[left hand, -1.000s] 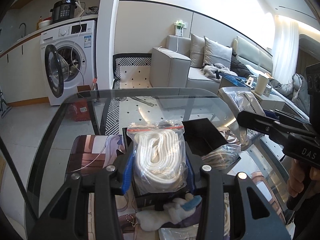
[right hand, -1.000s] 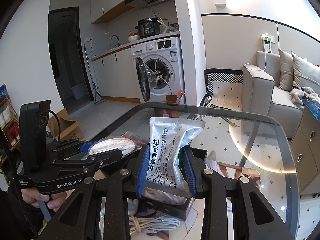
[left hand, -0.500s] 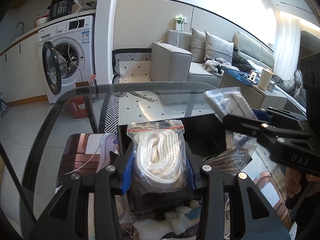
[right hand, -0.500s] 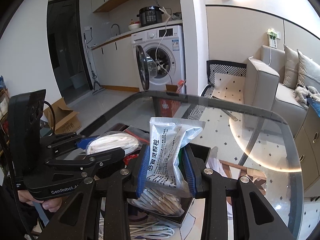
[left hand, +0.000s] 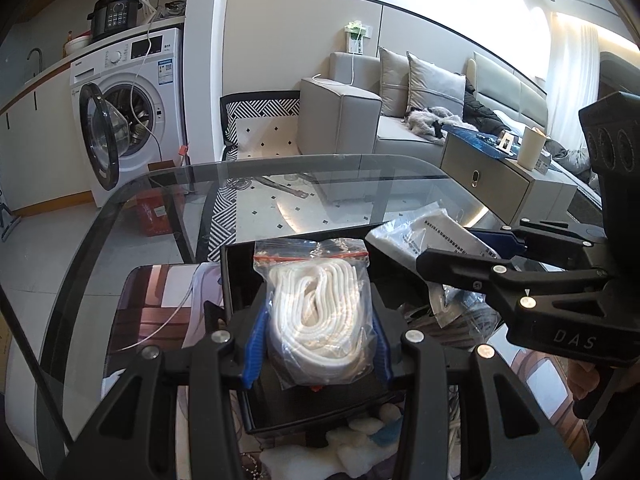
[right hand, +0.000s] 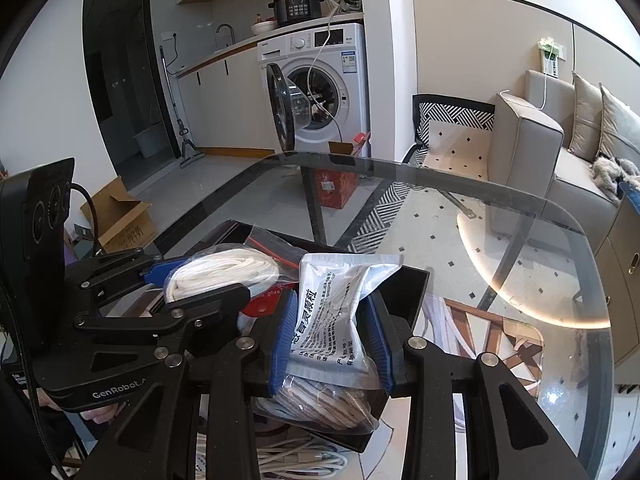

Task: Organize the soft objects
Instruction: 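Lower the rope bag into the box and open left tool while right tool releases the sachet inside, then withdraw both open tools from the black box back over the pile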

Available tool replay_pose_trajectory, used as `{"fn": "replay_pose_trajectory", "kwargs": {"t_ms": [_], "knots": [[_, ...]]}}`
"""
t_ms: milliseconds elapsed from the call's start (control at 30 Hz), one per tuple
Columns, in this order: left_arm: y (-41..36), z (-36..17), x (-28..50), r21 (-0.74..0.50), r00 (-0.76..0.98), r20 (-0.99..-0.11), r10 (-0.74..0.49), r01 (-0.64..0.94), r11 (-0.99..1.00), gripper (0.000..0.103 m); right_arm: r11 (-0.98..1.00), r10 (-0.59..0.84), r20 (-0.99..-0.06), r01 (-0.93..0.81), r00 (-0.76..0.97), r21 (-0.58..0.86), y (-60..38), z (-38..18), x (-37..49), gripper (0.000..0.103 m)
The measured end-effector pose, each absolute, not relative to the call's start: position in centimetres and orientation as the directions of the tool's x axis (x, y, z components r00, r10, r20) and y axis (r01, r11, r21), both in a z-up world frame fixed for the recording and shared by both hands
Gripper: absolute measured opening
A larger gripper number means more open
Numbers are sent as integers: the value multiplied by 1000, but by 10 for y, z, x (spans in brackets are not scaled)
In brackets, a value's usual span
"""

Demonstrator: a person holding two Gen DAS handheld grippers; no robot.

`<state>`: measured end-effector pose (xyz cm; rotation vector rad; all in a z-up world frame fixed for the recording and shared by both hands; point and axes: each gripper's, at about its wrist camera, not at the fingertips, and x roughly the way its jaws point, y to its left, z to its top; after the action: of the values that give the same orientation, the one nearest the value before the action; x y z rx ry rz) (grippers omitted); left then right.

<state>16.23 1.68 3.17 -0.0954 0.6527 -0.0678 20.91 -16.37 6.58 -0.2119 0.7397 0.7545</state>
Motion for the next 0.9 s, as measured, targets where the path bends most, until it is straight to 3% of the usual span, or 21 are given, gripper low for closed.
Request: {"fn": "replay_pose_trajectory", "kwargs": {"t_ms": [67,100,167,267,333,367,433,500,667,900], "knots": [[17,31,162,-109,792,-604,-92,32,994,43,721,544,-676,-689,497,73,-164,67,207,43],[17,31,162,-109,792,-604,-91,31,994,43,719,546,-669,-692,505,65,-165,68,205,56],[16,31,162,-104,792,-604,-86,28,994,47,723,542,-655,-689,527,45,-166,71,202,67],[17,32,159,-100,798,-597,-83,28,995,50,731,539,-647,-681,539,42,-172,75,200,67],[17,34,156,-95,802,-593,-81,30,995,54,744,533,-639,-667,555,42,-179,78,197,72],[18,35,154,-96,804,-588,-82,31,995,56,751,530,-634,-659,564,41,-182,80,195,79],[18,38,150,-96,808,-583,-85,35,995,65,766,527,-617,-641,585,47,-191,83,190,89],[17,42,145,-95,808,-582,-88,39,995,82,778,528,-605,-625,596,63,-201,86,186,99],[21,50,126,-110,818,-566,-102,48,993,102,799,527,-599,-591,603,109,-224,86,173,102],[28,51,95,-93,822,-565,-74,26,995,103,805,514,-621,-583,592,111,-238,80,146,102]]}}
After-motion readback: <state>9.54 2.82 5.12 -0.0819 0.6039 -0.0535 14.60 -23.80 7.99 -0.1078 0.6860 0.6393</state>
